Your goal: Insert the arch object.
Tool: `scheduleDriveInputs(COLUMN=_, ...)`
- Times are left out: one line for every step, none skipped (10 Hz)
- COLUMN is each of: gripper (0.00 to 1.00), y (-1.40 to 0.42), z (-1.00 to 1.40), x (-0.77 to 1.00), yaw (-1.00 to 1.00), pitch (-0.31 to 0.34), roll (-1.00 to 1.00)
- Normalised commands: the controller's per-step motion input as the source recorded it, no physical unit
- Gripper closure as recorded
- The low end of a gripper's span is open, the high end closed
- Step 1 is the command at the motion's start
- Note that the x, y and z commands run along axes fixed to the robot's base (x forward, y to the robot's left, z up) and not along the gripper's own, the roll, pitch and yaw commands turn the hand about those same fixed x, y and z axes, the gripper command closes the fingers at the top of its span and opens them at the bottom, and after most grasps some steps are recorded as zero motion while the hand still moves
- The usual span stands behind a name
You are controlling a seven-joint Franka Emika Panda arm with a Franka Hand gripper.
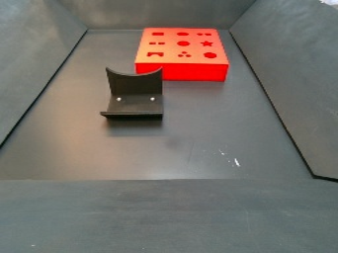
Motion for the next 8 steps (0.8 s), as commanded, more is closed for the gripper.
scheduleDriveInputs(gripper=1.00, y=0.00, z=0.00, x=0.00, yaw=0.00, pitch=0.000, roll=-0.01)
scheduleDriveInputs(gripper=1.00, y=0.00, z=-0.05, x=0.00, yaw=0.00, pitch=0.000, roll=0.00)
scheduleDriveInputs(gripper=1.00, y=0.25, z=-0.46, x=0.64, yaw=-0.07, pitch=0.039, roll=0.06)
scheduleDriveInputs(gripper=1.00, y=0.61, z=-0.79, x=0.92, yaw=-0.06, pitch=0.060, roll=0.09)
scheduleDriveInputs(gripper=1.00, y=0.56, z=-0.79, x=0.93, yaw=-0.05, pitch=0.069, roll=0.18)
scheduleDriveInputs(gripper=1.00, y=0.61, z=-0.72, x=0.84, yaw=-0.03, pitch=0.053, roll=0.21)
scheduleDriveInputs(gripper=1.00, y=0.61, z=-0.75, x=0.80, yaw=-0.15, pitch=0.080, roll=0.11)
scheduleDriveInputs(gripper=1.00, y=0.53, z=-0.64, x=0.78, yaw=-0.29, pitch=0.036, roll=0.00)
